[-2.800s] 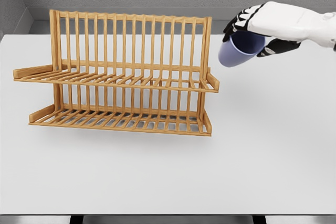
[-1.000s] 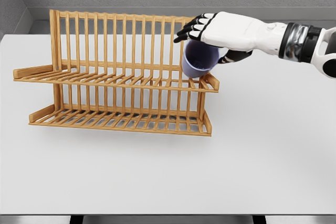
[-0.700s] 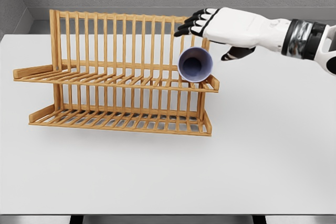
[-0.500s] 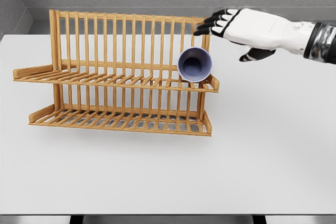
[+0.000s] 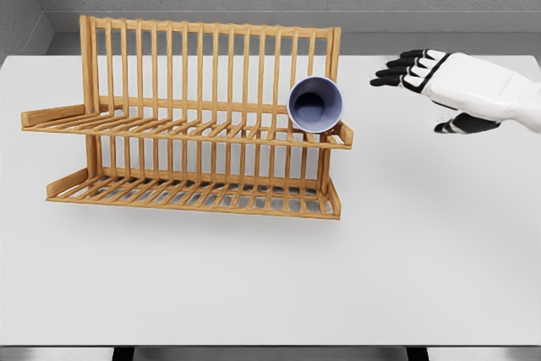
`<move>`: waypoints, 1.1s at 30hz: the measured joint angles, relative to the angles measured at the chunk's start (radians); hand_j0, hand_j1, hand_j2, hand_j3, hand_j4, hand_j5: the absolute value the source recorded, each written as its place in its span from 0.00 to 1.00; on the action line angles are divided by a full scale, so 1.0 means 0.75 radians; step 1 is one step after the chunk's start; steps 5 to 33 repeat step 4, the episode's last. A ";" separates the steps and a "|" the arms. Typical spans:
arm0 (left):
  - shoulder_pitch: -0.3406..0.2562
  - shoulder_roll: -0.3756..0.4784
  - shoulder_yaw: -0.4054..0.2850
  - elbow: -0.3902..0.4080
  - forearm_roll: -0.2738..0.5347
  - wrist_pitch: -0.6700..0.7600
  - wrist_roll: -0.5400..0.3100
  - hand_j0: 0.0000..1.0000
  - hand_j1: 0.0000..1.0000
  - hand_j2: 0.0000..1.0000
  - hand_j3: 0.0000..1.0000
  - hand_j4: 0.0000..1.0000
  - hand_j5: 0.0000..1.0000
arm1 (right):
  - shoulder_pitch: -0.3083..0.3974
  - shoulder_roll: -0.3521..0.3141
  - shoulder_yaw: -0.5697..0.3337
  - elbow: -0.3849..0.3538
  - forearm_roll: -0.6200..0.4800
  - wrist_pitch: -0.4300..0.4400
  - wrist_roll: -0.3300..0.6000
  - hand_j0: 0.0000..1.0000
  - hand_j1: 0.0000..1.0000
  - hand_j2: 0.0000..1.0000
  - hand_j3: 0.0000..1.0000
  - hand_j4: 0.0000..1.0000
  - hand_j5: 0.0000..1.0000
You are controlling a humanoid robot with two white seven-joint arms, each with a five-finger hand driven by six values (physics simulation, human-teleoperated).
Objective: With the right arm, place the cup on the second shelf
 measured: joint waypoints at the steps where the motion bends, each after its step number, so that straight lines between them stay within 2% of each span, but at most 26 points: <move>1: 0.000 0.000 0.000 0.000 0.000 0.000 0.000 1.00 1.00 1.00 1.00 1.00 1.00 | 0.000 0.003 -0.019 0.000 0.000 -0.003 0.000 1.00 1.00 1.00 1.00 1.00 1.00; 4: 0.000 0.000 0.000 0.000 0.000 0.000 0.000 1.00 1.00 1.00 1.00 1.00 1.00 | 0.004 0.007 -0.049 0.000 0.000 -0.010 0.000 1.00 1.00 1.00 1.00 1.00 1.00; 33: 0.000 0.000 0.000 0.000 0.000 0.000 0.000 1.00 1.00 1.00 1.00 1.00 1.00 | 0.004 0.007 -0.049 0.000 0.000 -0.010 0.000 1.00 1.00 1.00 1.00 1.00 1.00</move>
